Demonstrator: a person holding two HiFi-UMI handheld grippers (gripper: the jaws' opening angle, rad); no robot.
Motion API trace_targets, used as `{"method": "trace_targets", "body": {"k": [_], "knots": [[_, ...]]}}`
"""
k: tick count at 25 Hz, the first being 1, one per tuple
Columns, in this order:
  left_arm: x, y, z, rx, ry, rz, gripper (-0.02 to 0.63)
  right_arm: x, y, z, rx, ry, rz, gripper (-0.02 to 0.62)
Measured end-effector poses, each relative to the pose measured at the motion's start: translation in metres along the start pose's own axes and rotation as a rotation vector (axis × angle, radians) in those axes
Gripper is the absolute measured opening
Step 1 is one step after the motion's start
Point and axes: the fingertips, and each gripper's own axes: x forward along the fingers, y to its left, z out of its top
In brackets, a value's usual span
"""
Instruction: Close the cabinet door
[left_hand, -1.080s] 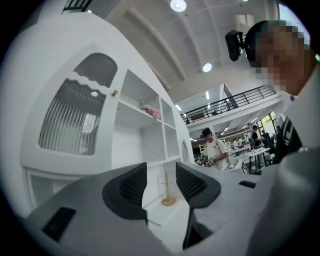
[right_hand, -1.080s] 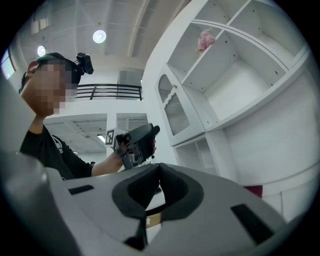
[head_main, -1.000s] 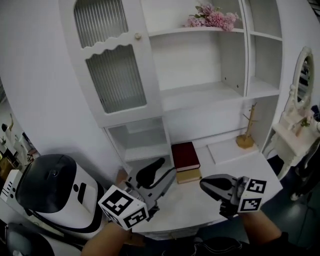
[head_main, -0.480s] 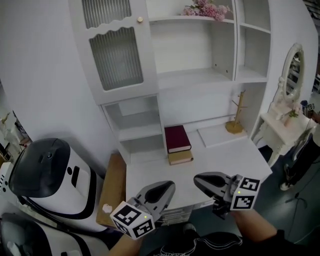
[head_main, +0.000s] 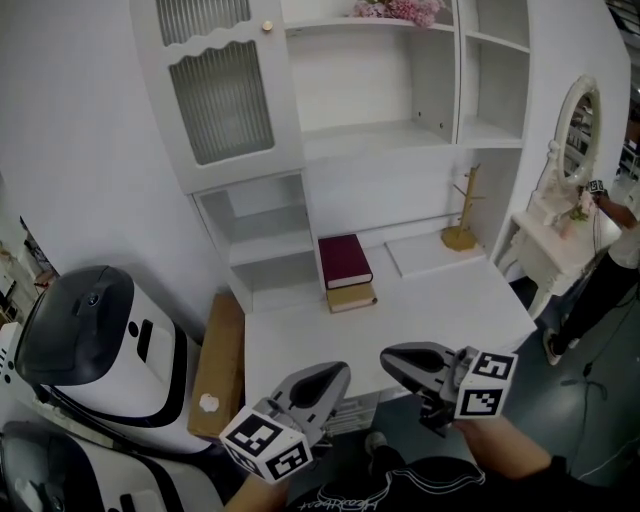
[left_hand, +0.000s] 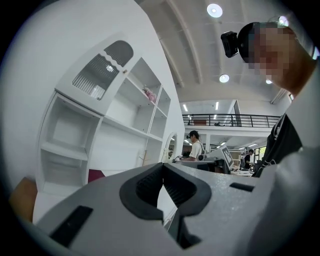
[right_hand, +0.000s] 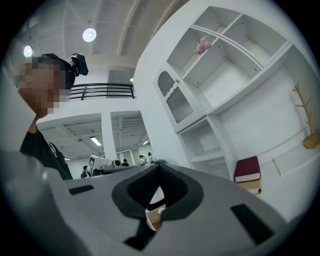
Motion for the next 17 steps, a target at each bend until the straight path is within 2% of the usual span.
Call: {"method": "trace_targets", "body": {"k": [7,17], "knots": [[-0.006,-0.004,-0.005,0.015,0.019,0.019,0.005,-0.004,0.010,-0.011,-0.015,0.012,0.005,0.006],[-0.011,-0.010,-0.005,0.019,0.016,-0.005,0.005,-0.003,0.023,-0.012,-0.038,0.011,0.013,0.006]]}}
